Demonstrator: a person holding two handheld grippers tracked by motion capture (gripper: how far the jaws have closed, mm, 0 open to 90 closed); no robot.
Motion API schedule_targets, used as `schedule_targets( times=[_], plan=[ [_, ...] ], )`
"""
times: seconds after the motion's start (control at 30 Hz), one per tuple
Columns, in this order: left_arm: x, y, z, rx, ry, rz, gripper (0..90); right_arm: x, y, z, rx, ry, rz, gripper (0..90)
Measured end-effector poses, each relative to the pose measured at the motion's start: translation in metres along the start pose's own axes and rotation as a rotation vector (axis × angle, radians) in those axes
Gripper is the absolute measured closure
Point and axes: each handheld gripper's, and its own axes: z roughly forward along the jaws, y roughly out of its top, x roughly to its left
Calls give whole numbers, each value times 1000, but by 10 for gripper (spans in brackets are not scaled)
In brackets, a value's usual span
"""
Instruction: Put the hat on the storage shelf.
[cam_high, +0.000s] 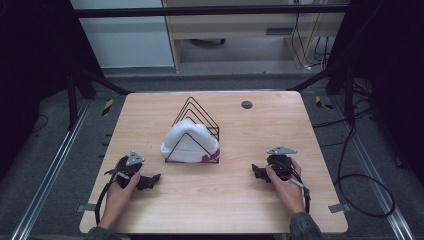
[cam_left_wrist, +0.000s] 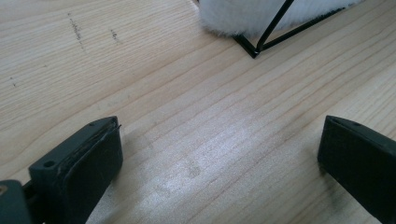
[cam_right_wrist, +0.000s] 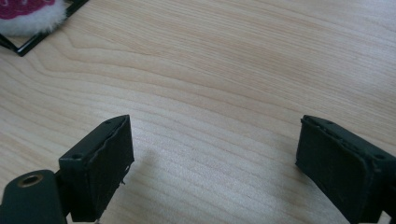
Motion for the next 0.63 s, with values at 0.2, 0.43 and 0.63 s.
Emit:
schedule_targets(
  times=[0.2,0.43,0.63],
  plan=[
    [0,0,0,0,0,-1,0,7,0,7,-3,-29,-19,103],
    [1,1,1,0,1,-1,0,14,2,11,12,-23,-37,71],
    [0,1,1,0,2,-3,0,19,-2,7,9,-54,-7,71]
  ],
)
